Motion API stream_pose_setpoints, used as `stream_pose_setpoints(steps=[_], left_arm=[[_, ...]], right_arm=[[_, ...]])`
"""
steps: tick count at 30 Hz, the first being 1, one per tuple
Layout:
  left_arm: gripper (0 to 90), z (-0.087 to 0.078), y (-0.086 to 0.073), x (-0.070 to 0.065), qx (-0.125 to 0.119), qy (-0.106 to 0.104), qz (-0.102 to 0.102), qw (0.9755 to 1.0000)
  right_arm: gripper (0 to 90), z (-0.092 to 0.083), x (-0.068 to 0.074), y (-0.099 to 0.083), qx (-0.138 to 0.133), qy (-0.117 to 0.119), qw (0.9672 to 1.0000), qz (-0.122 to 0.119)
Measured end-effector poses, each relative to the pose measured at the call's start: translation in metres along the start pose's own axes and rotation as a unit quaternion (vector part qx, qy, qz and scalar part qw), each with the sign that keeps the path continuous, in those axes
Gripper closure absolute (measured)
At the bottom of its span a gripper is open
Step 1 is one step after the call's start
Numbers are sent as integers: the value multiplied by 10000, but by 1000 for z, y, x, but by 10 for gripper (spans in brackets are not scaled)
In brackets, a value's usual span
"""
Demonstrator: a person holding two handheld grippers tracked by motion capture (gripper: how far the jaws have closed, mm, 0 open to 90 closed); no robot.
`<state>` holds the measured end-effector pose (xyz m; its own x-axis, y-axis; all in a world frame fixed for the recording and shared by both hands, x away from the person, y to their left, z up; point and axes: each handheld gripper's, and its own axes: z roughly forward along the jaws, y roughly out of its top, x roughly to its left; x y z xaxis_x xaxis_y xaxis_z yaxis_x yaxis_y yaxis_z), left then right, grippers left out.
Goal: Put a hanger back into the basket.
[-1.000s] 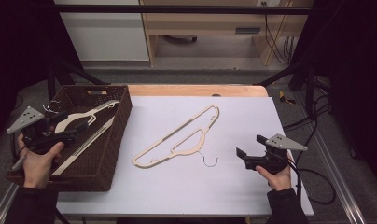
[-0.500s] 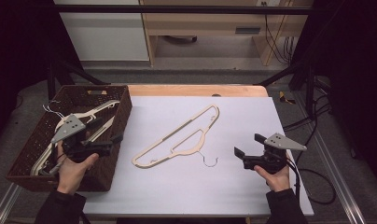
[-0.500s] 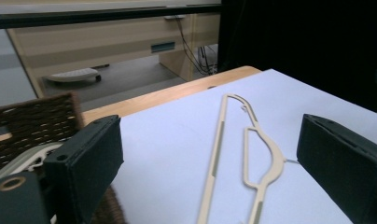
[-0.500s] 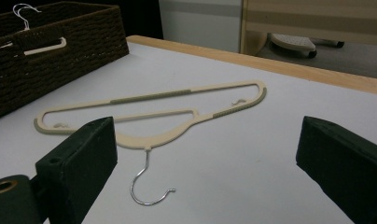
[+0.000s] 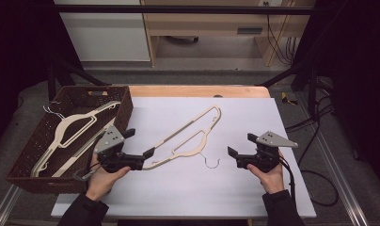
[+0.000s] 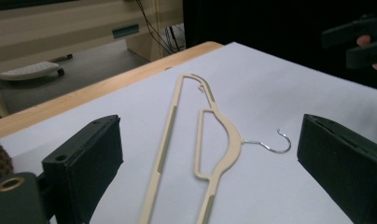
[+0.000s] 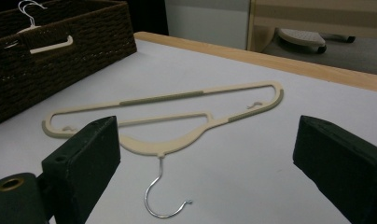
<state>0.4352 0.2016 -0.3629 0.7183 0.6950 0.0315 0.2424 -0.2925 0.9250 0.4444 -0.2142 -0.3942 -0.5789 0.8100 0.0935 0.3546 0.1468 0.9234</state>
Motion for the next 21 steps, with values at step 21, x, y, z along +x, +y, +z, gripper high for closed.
stream_pose_setpoints(steps=[21], left_arm=[[66,29,-40,-5,604,-151,-172,9979]], right_arm=[[224,73,30,-6,869,51,9961,-110]])
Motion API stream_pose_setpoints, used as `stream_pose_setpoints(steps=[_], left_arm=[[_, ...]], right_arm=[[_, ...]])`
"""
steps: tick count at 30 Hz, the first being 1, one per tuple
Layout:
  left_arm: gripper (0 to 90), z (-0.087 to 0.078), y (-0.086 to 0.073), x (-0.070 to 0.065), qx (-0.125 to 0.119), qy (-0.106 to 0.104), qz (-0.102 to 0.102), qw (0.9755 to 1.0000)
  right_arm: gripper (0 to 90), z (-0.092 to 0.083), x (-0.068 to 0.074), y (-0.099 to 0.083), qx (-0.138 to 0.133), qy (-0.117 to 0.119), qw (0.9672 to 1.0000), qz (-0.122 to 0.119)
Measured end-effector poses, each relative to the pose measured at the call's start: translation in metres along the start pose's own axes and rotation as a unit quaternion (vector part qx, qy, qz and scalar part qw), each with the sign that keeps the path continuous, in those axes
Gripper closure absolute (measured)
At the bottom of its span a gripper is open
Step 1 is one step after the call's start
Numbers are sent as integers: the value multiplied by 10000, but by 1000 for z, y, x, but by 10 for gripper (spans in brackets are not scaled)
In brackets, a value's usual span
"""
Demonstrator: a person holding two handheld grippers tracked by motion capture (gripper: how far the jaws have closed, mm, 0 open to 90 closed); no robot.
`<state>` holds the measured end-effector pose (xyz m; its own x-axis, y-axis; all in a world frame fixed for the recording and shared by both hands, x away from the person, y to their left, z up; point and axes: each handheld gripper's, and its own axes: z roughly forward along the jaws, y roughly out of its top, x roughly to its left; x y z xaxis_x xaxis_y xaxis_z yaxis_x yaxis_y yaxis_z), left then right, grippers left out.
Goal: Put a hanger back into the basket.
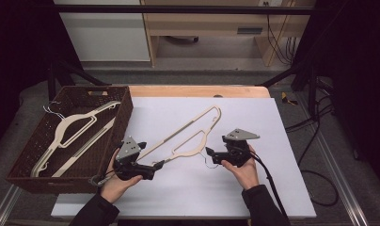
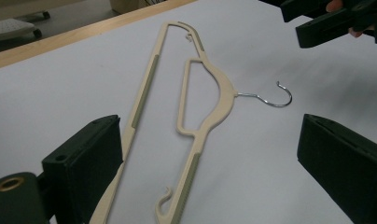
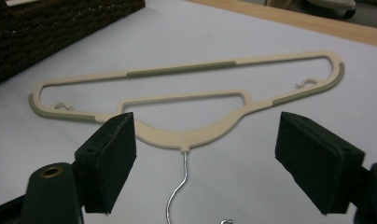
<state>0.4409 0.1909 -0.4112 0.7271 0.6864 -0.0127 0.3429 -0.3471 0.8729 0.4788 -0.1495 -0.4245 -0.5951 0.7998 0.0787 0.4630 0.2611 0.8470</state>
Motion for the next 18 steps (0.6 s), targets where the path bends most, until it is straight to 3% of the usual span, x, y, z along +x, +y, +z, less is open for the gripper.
stream_pose_setpoints(steps=[10,16,18], left_arm=[[65,6,-6,0,80,-40,19,10000],[66,8,-9,1,163,-19,65,9998],[67,8,-10,1,170,-17,47,9998]], right_arm=[[371,39,9,-9,559,-73,9983,-155],[503,53,6,-16,848,-88,9960,-278],[546,57,7,-18,930,-60,9954,-210]])
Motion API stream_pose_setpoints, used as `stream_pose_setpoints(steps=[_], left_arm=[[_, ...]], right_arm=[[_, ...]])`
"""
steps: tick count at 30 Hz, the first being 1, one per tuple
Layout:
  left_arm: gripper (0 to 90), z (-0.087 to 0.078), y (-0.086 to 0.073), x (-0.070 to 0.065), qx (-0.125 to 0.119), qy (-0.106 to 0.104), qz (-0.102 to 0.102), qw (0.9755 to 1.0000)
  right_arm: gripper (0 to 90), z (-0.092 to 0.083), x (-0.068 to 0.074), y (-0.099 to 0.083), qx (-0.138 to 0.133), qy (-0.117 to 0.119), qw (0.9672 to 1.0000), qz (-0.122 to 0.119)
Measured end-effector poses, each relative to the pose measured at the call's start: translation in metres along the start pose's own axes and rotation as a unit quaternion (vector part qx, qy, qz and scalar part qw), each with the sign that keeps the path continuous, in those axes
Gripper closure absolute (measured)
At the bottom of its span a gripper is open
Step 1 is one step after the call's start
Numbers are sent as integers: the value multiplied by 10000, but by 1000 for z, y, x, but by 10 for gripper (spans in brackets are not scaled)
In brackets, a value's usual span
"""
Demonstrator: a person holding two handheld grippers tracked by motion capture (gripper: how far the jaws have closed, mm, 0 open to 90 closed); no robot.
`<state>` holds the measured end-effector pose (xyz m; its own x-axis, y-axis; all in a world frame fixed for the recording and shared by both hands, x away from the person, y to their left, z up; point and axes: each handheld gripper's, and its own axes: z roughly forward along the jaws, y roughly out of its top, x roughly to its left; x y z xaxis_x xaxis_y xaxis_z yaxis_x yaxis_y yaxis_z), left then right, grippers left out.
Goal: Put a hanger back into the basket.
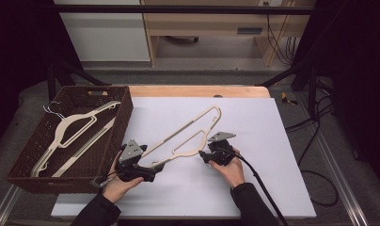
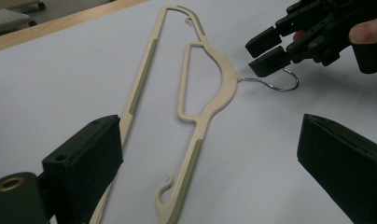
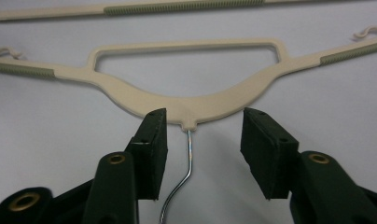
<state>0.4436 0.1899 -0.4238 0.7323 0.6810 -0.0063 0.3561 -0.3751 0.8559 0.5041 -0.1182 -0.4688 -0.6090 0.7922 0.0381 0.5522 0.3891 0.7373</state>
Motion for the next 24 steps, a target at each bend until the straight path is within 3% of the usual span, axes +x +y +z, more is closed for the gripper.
stream_pose_setpoints(steps=[5,6,12,24], left_arm=[[70,0,0,0,-4,-16,6,10000],[70,0,0,1,-5,-14,7,10000],[72,0,0,1,1,-9,5,10000],[80,5,0,0,39,5,19,10000]], right_arm=[[647,7,-1,-3,96,37,9999,-83],[665,8,1,-3,131,32,9999,28],[774,10,3,-4,207,-6,9996,-217],[888,9,7,-1,409,-12,9991,-66]])
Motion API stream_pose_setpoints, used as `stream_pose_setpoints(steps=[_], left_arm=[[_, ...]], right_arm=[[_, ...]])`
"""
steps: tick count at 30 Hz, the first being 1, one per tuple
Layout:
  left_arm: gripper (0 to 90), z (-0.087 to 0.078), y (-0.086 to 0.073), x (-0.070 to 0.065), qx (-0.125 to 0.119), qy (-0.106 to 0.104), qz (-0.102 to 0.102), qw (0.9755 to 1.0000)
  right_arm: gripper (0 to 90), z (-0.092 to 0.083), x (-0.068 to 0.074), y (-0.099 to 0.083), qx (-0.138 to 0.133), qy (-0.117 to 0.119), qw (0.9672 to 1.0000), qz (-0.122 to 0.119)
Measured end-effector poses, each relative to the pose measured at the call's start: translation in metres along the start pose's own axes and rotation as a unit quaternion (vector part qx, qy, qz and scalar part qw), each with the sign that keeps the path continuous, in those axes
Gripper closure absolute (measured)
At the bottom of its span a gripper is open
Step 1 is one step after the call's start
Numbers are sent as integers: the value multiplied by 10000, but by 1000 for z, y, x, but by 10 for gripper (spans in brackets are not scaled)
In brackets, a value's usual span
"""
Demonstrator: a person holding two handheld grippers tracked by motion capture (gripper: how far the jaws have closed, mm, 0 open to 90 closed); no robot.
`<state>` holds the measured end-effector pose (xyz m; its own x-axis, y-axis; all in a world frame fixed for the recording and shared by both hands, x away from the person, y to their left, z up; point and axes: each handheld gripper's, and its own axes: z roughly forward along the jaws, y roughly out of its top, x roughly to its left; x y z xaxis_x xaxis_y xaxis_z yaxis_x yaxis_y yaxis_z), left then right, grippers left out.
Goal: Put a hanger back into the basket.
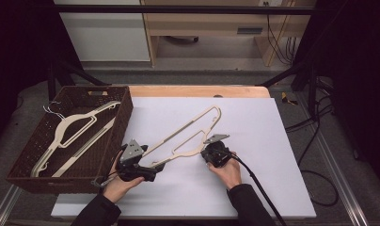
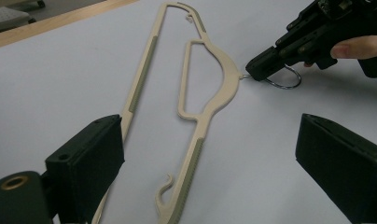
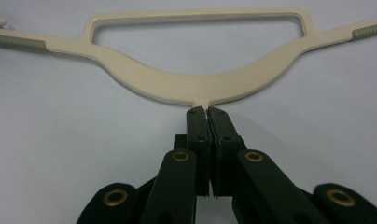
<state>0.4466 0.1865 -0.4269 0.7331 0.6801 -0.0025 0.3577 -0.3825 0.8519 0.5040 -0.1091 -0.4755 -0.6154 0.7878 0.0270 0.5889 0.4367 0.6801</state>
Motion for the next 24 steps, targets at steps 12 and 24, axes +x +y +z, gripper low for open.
stream_pose_setpoints(steps=[12,24], left_arm=[[104,27,17,-1,206,13,173,9996],[135,66,34,-8,436,-110,350,9984]], right_arm=[[890,-10,-2,4,-164,137,9997,92],[891,-22,1,12,-266,102,9996,-62]])
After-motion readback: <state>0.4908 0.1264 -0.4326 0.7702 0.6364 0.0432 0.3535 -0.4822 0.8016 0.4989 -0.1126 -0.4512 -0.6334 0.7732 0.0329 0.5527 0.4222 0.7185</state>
